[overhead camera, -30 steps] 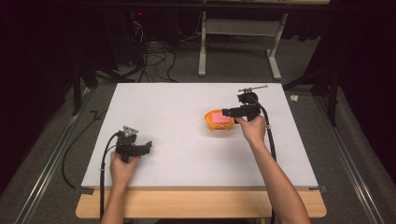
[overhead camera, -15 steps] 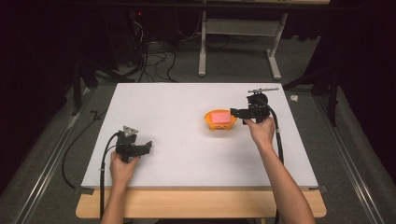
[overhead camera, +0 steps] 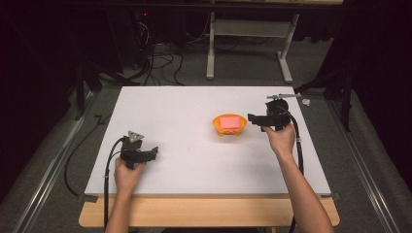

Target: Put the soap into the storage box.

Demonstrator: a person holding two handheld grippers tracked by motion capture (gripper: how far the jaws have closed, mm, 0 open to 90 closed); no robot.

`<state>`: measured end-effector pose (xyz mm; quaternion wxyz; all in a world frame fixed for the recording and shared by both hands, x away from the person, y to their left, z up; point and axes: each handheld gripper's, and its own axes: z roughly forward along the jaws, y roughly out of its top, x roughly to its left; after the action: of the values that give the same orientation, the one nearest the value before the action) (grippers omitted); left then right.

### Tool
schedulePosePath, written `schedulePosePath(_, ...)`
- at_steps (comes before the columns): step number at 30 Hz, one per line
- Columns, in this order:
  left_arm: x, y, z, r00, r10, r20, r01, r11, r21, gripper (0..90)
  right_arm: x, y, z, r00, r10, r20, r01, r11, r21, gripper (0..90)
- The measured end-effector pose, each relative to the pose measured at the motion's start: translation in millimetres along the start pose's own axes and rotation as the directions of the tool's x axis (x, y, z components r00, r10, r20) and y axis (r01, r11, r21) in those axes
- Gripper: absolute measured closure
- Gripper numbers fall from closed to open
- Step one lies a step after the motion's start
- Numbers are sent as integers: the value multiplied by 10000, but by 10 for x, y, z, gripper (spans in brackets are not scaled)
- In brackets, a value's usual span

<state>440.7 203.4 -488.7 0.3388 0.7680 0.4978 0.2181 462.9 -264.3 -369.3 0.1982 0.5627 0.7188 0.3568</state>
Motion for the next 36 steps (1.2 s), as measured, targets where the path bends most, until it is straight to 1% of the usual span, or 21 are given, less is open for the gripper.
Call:
schedulePosePath(7,-1,0,-1,10000,1,0,-1,10000,2,198,-80,-79,-90,9999,28,137,-26,10000,-92,185)
schedulePosePath(15,0,0,0,10000,-7,8,7,10000,2,198,-171,-184,-198,9996,158,225,-150,9993,-349,186)
schedulePosePath(22,0,0,0,10000,-11,8,11,10000,1,198,-255,-293,-253,9992,304,268,-292,9985,-473,188)
schedulePosePath(27,0,0,0,10000,-7,7,7,10000,3,198,-323,-357,-286,9981,539,285,-523,9971,-545,190)
schedulePosePath(34,0,0,0,10000,3,1,-3,10000,5,198,-370,-445,-324,9977,560,379,-536,9966,-626,193)
schedulePosePath(36,1,0,0,10000,4,1,-4,10000,4,199,-390,-482,-325,9974,635,347,-611,9960,-646,195)
